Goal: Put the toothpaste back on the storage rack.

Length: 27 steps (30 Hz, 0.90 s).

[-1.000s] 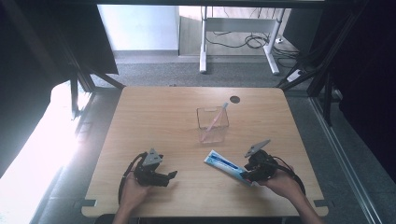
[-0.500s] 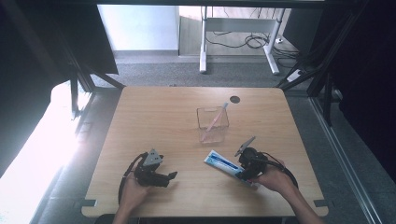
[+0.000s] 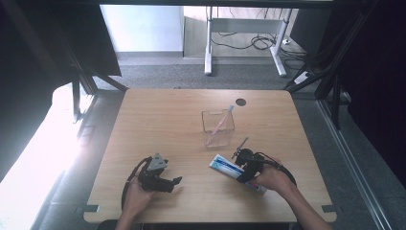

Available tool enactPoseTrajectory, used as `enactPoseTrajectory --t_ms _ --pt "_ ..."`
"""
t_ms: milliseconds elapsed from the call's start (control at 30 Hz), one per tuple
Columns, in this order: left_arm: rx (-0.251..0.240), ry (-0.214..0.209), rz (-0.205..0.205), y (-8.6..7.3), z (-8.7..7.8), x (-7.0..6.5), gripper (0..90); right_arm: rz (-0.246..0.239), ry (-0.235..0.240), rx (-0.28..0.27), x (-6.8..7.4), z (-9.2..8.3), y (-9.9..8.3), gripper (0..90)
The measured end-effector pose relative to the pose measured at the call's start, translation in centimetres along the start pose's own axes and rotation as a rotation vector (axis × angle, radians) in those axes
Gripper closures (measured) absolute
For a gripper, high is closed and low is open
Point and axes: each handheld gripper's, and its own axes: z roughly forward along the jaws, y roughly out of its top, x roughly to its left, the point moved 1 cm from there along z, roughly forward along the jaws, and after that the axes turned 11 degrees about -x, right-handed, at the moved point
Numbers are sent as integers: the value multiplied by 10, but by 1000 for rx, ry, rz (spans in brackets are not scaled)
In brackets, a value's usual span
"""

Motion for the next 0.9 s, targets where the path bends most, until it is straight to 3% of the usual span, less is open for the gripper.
enactPoseTrajectory --t_ms 233,400,533,900 --pt "4 0 3 0 1 -1 145 6 0 31 1 10 7 517" --pt "11 -2 7 0 2 -1 145 14 4 28 0 5 8 653" --pt "13 -2 9 -1 2 -1 145 37 5 31 0 2 8 699" --pt "15 -3 9 -1 2 -2 146 51 21 -30 -1 -7 4 728"
